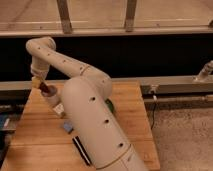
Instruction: Place the pepper in the ceramic cup
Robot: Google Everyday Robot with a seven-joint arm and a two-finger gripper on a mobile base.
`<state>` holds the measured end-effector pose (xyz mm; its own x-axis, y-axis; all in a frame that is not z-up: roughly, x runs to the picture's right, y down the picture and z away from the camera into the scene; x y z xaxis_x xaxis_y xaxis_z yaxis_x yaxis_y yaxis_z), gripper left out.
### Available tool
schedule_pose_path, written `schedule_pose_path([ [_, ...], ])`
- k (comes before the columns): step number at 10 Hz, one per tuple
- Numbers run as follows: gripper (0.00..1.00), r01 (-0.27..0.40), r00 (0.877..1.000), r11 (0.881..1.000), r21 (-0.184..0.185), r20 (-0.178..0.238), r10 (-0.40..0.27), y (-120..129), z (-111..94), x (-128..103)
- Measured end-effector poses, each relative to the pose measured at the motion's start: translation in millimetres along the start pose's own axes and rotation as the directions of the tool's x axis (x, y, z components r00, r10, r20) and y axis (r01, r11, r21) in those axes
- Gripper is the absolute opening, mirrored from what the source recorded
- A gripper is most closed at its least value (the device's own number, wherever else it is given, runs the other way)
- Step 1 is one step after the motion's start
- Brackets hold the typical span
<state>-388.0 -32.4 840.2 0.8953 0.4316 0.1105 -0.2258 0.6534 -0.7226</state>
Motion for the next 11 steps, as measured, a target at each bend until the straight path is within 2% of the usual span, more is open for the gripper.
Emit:
schedule_pose_path([
  [1, 0.06, 0.0, 1.0, 1.0, 0.0, 0.0, 0.0, -0.1, 0.1, 0.2],
  [8, 0.74, -0.002, 1.0, 1.0, 0.001, -0.001, 0.002, -1.1, -0.3, 1.2],
  [9, 0.8, -0.002, 1.0, 1.0, 0.001, -0.001, 0.002, -1.1, -0.3, 1.2],
  [11, 0.8, -0.001, 1.0, 1.0, 0.001, -0.001, 0.001, -1.0, -0.2, 1.3],
])
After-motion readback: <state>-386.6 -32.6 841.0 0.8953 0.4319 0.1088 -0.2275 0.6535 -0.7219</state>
